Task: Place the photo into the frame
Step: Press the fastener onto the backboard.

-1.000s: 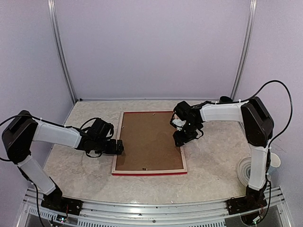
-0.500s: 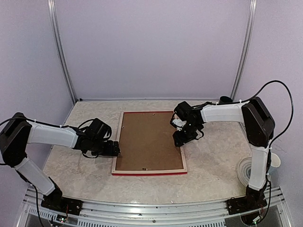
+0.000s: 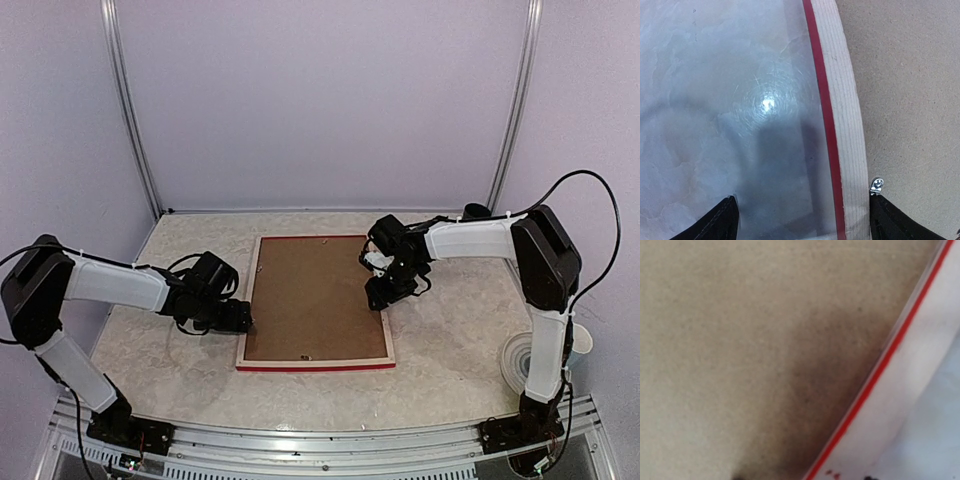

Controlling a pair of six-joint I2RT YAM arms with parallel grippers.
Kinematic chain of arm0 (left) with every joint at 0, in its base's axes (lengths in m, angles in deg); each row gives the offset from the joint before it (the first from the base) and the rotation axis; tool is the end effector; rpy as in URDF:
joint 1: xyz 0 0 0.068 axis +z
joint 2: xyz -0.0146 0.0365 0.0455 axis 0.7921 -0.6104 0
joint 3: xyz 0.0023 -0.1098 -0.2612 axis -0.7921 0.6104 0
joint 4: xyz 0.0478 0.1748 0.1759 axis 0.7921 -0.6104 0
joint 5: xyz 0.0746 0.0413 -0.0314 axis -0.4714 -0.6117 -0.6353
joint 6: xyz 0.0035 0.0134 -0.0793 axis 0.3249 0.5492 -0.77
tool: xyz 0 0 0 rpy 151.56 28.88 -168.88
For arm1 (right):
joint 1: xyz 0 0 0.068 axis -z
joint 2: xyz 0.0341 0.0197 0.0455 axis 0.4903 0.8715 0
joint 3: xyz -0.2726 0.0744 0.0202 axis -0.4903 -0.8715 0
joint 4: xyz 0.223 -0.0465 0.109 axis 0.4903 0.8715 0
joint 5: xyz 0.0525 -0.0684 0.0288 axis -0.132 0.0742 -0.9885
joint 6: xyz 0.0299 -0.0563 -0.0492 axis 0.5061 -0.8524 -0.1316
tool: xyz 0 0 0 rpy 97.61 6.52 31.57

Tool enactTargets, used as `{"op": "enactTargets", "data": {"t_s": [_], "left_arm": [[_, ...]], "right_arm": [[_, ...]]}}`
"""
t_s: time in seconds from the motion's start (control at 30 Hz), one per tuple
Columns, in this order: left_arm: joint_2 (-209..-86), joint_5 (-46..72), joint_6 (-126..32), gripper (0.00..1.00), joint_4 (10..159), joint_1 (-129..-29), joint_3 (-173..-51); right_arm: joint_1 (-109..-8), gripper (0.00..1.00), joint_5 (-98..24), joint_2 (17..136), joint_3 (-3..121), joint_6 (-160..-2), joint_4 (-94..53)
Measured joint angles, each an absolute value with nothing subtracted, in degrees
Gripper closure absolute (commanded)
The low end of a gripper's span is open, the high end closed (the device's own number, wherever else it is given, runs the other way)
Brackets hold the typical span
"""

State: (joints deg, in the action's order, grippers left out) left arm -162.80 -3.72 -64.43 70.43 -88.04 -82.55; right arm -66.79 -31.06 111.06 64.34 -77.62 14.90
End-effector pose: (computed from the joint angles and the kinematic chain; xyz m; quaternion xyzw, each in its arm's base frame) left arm 0.2469 -0.1650 0.1287 0.0375 0.9638 -0.0781 0.2523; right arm 0.3276 0.2530 0.1434 -0.2345 0.9569 0.0800 0.1514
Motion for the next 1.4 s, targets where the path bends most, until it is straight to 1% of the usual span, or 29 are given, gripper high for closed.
{"op": "enactTargets", "data": {"t_s": [0.5, 0.63, 0.87, 0.97, 1.17, 1.4], "left_arm": [[-164.22, -4.18, -63.38, 0.15, 70.14, -88.59, -84.12], [-164.28, -4.53, -63.36, 0.20, 70.14, -88.83, -84.21], [-164.28, -4.96, -63.21, 0.24, 70.12, -89.24, -84.21], [-164.28, -5.71, -63.21, 0.24, 70.05, -89.70, -84.32], [-164.15, -6.76, -63.01, 0.20, 70.08, -90.25, -84.34], [-162.97, -6.45, -62.05, 0.19, 70.12, -90.42, -84.34]], "right_arm": [[-66.79, 0.46, -31.22, 111.06, 64.34, -77.62, 14.88], [-66.79, 0.46, -31.19, 111.06, 64.34, -77.62, 14.86], [-66.79, 0.46, -31.26, 111.06, 64.34, -77.62, 14.88], [-66.79, 0.46, -31.30, 111.06, 64.34, -77.65, 14.88], [-66.79, 0.46, -31.46, 111.06, 64.34, -77.65, 14.88], [-66.79, 0.47, -31.61, 111.06, 64.34, -77.65, 14.90]]}}
